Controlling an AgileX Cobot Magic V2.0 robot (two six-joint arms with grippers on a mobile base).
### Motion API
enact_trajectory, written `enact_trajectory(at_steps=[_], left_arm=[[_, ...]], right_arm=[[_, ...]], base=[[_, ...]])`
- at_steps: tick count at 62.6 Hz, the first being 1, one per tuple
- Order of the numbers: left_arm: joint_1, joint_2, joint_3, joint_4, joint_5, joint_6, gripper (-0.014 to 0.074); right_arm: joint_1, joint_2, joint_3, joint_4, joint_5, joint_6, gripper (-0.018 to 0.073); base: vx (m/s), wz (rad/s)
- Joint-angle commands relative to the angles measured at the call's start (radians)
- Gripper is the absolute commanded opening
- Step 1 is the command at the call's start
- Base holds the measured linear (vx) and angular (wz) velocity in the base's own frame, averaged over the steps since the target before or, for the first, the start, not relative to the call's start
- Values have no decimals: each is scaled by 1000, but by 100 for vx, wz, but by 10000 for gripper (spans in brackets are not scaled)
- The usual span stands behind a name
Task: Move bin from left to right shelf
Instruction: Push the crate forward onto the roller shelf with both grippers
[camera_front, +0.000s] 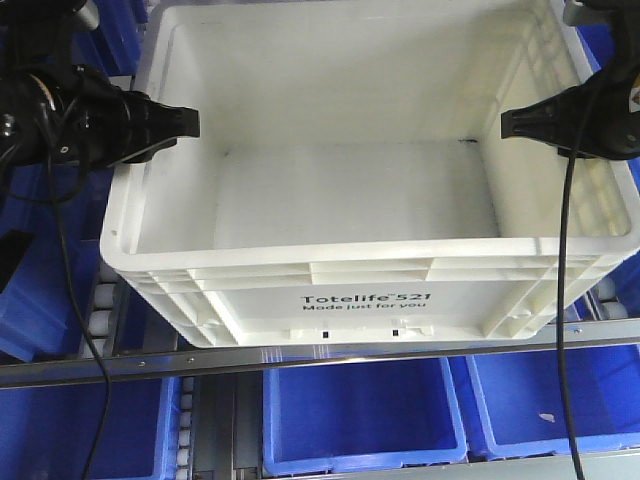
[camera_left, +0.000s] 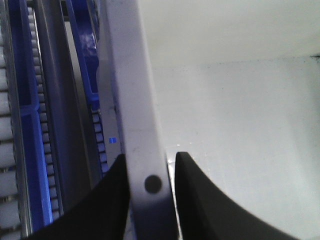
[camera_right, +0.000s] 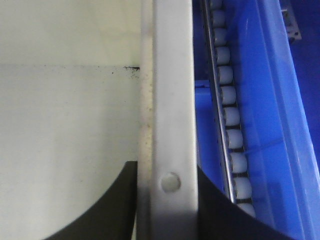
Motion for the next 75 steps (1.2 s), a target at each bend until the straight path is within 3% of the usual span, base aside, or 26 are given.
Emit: enact_trajectory(at_steps=[1,11,28,39,59,75], left_arm=[[-8,-31,-41,-16,-176,38,-6],[-8,3,-41,-16,-232,36,-6],[-8,51,-41,-16,-236,36,-6],[-8,51,-41,-16,-234,37,16],[-8,51,-41,-15,-182,39,211],[-8,51,-41,-15,-172,45,322]], right_arm=[[-15,6,-41,-177,-146,75,-4],[-15,63,-41,-254,-186,146,-4],[-15,133,-41,-317,-220,171,1],[-15,139,-41,-332,-242,187,63],[-15,140,-41,-329,-248,187,313],[-15,140,-41,-329,-206,187,372]], base=[[0,0],[0,0],[0,0],[0,0],[0,0],[0,0]])
